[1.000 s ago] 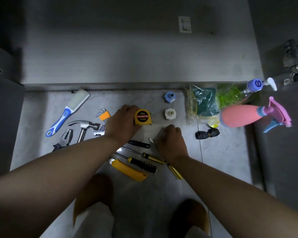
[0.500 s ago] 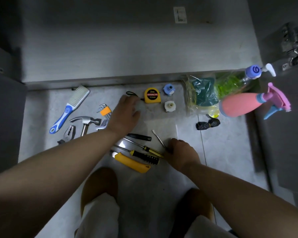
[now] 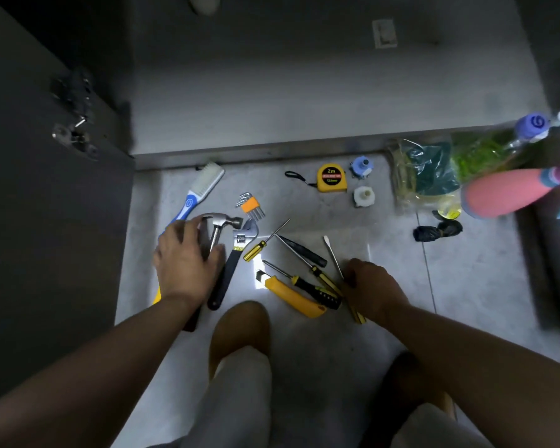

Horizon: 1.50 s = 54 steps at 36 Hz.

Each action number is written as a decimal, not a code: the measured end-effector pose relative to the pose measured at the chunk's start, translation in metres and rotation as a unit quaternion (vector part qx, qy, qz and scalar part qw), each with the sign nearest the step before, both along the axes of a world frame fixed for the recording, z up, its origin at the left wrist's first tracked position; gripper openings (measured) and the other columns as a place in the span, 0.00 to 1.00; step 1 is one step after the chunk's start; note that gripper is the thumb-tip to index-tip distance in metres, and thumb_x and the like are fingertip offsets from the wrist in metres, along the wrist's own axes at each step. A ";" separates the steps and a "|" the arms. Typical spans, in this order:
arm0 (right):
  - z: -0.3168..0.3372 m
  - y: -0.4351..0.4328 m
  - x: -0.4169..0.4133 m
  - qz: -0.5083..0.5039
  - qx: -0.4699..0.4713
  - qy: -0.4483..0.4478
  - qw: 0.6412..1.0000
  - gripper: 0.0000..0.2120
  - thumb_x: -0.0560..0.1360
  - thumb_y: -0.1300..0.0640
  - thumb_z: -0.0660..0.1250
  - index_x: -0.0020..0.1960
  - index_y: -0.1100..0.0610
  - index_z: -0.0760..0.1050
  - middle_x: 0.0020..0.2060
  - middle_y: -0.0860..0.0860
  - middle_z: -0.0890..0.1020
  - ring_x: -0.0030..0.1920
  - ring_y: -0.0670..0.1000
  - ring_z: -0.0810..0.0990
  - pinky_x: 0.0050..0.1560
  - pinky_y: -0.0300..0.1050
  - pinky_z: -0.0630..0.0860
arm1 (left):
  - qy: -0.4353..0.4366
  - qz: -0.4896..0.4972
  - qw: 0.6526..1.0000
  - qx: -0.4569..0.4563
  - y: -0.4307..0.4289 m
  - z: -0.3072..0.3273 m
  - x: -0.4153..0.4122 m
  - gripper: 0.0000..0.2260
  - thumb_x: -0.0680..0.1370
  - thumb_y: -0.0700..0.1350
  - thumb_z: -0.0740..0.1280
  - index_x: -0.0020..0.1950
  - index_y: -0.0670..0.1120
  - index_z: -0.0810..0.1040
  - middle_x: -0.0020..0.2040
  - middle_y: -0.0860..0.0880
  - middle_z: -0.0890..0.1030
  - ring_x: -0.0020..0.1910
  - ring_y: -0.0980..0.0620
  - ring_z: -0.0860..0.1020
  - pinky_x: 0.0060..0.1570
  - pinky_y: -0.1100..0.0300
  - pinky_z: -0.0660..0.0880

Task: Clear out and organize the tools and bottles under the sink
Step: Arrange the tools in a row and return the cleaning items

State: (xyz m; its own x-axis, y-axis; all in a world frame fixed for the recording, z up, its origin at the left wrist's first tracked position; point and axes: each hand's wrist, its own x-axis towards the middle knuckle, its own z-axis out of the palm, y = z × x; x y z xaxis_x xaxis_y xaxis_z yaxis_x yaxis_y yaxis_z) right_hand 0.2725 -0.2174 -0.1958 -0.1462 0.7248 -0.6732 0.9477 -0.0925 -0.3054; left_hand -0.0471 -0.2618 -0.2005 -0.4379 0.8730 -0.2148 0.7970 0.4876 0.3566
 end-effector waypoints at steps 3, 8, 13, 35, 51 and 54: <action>0.002 0.002 -0.008 0.017 0.050 -0.043 0.998 0.07 0.76 0.50 0.66 0.49 0.53 0.71 0.47 0.52 0.77 0.50 0.56 0.78 0.45 0.50 0.77 | -0.023 0.007 0.999 -0.023 -0.007 -0.003 -0.011 0.28 0.77 0.54 0.72 0.74 0.52 0.68 0.68 0.44 0.69 0.67 0.41 0.69 0.67 0.43 0.72; 0.009 0.021 -0.049 0.032 0.102 0.052 0.993 0.08 0.78 0.53 0.65 0.52 0.57 0.71 0.48 0.56 0.75 0.48 0.60 0.78 0.46 0.55 0.78 | -0.037 0.002 0.999 -0.035 -0.006 -0.009 -0.012 0.30 0.77 0.53 0.72 0.76 0.51 0.65 0.68 0.44 0.70 0.68 0.42 0.69 0.62 0.43 0.74; 0.001 0.057 -0.119 0.059 0.088 0.121 0.987 0.05 0.76 0.57 0.65 0.52 0.56 0.72 0.49 0.54 0.74 0.50 0.58 0.77 0.46 0.47 0.73 | -0.026 -0.006 0.999 -0.028 -0.001 -0.013 -0.011 0.28 0.75 0.50 0.74 0.71 0.49 0.68 0.64 0.46 0.72 0.66 0.42 0.69 0.58 0.43 0.73; -0.007 0.084 -0.114 -0.201 0.098 0.147 0.963 0.05 0.75 0.51 0.68 0.46 0.51 0.74 0.37 0.43 0.78 0.40 0.48 0.77 0.36 0.40 0.68 | -0.075 -0.010 0.997 0.010 0.004 -0.020 -0.007 0.27 0.78 0.46 0.71 0.75 0.50 0.65 0.65 0.49 0.72 0.64 0.44 0.68 0.58 0.38 0.72; 0.000 0.077 -0.016 -0.409 0.091 0.117 0.900 0.12 0.72 0.64 0.67 0.55 0.56 0.76 0.50 0.56 0.82 0.48 0.55 0.81 0.45 0.49 0.81 | -0.096 -0.016 0.995 0.002 0.029 -0.024 0.032 0.24 0.79 0.47 0.70 0.73 0.50 0.66 0.65 0.49 0.73 0.62 0.44 0.68 0.53 0.41 0.70; 0.003 0.073 -0.020 -0.365 0.119 0.122 0.915 0.14 0.72 0.66 0.66 0.58 0.58 0.74 0.55 0.59 0.79 0.51 0.58 0.80 0.46 0.51 0.80 | -0.097 -0.039 0.995 -0.002 0.034 -0.023 0.038 0.25 0.80 0.47 0.69 0.75 0.49 0.65 0.66 0.49 0.72 0.63 0.45 0.67 0.54 0.42 0.70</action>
